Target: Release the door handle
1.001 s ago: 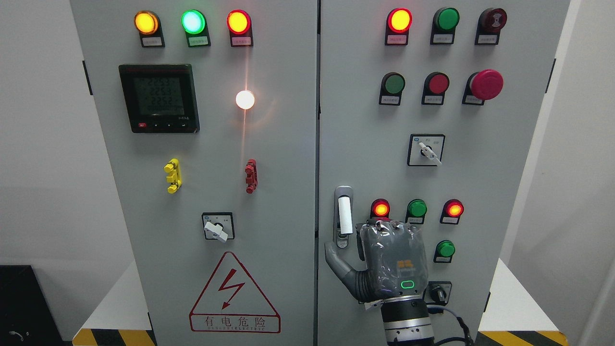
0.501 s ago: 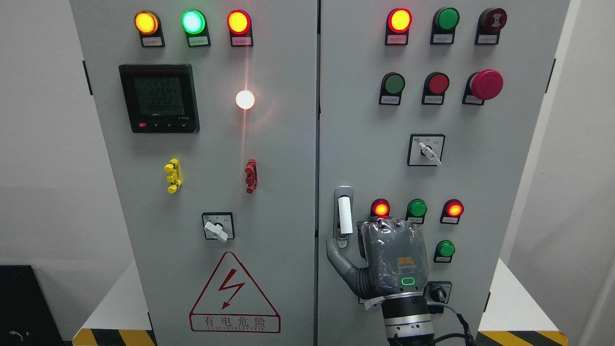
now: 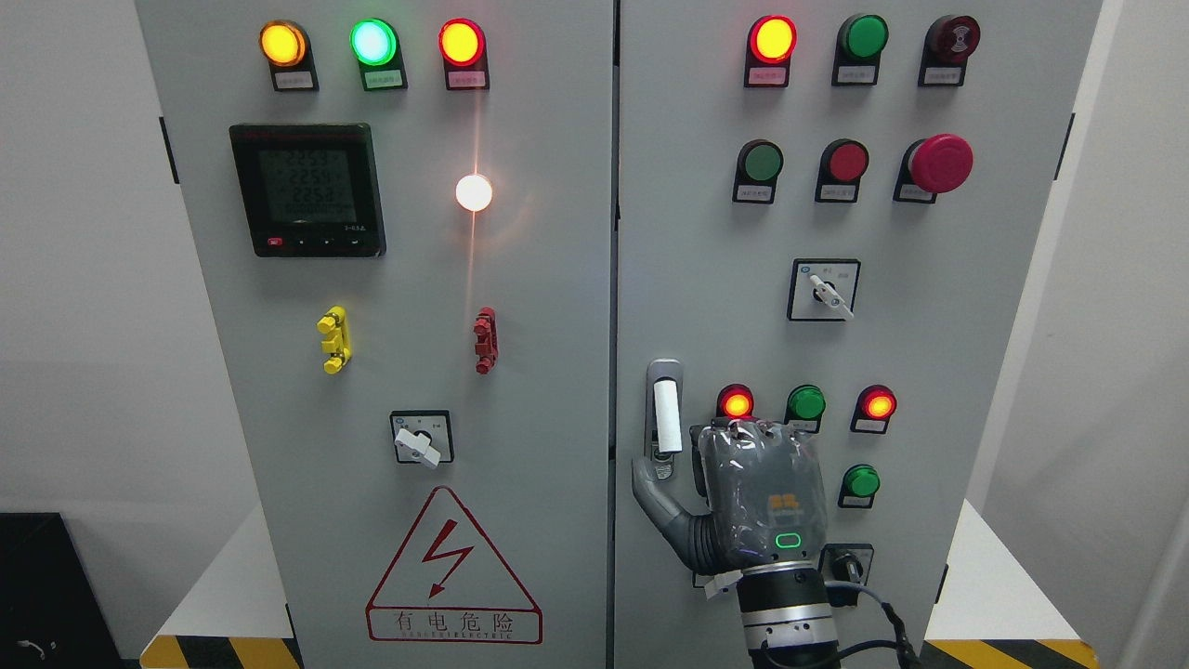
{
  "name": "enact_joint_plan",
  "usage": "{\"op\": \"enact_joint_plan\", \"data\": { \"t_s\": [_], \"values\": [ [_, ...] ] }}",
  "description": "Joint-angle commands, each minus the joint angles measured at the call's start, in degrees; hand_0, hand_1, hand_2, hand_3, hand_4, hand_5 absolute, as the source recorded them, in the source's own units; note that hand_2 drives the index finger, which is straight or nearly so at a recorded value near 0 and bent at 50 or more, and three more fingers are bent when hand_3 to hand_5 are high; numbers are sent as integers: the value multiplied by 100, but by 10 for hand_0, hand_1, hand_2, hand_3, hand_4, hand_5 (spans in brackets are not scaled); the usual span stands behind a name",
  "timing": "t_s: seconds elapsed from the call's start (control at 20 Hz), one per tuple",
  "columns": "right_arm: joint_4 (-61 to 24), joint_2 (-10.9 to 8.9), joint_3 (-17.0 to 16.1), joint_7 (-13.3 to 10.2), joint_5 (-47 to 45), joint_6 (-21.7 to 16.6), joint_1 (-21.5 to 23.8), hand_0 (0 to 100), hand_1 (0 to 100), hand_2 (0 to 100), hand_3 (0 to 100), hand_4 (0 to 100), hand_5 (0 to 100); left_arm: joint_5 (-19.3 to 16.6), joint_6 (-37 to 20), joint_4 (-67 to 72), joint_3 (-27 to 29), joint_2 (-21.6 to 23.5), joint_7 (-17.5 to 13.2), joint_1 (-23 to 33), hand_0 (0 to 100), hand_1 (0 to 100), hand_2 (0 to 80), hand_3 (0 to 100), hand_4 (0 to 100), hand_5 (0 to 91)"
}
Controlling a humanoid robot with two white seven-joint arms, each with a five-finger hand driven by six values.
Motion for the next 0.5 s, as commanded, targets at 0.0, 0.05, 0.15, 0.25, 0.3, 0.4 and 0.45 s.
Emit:
{"op": "enact_joint_plan", "data": {
  "t_s": [0.0,0.05,0.15,0.25,0.3,0.4,0.45],
  "values": [
    [104,81,-11,-7,-6,-4,-65,341,254,980,1000,975,1000,0,-5,0,0,0,-1,44,120,556,0,0,0,0],
    [139,90,-11,-7,-6,-4,-83,341,254,980,1000,975,1000,0,4,0,0,0,-1,44,120,556,0,0,0,0],
    [166,98,-20,-7,-6,-4,-83,343,254,981,1000,975,1000,0,-5,0,0,9,-1,53,120,556,0,0,0,0],
    [166,90,-20,-7,-6,-4,-101,344,254,978,1000,975,1000,0,-5,0,0,0,-1,53,120,556,0,0,0,0],
    [174,90,-28,-7,-6,-4,-109,345,254,980,1000,975,1000,0,-5,0,0,9,-1,53,120,556,0,0,0,0],
    [192,90,-55,-15,-6,-4,-136,344,256,979,1000,975,1000,0,4,0,0,0,-1,53,120,556,0,0,0,0],
    [192,90,-64,-15,-6,-4,-136,343,261,978,1000,976,1000,0,4,0,0,0,-1,53,120,556,0,0,0,0]
  ]
}}
